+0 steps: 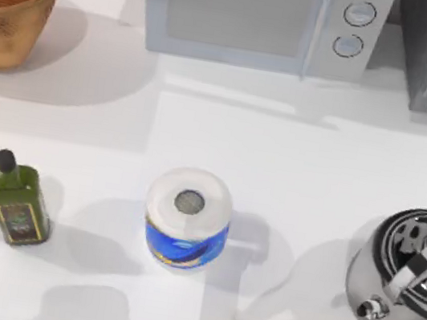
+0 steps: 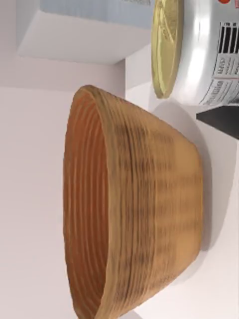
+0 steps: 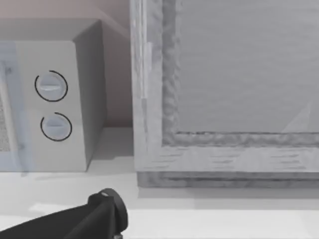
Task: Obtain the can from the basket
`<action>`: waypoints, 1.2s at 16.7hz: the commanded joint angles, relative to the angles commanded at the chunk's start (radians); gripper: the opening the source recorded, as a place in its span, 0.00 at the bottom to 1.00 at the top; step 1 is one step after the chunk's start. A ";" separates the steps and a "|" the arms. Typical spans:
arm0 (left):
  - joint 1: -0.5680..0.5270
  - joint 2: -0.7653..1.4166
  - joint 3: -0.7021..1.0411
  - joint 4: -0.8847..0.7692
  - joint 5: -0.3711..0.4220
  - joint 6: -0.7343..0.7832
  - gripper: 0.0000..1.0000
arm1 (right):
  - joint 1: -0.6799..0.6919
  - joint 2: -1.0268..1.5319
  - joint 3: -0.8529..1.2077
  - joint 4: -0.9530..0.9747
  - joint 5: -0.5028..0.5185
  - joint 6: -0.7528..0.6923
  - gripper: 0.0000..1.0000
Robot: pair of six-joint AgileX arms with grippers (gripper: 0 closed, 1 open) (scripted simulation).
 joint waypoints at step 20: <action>0.041 1.585 0.882 0.834 1.078 0.123 0.00 | 0.000 0.000 0.000 0.000 0.000 0.000 1.00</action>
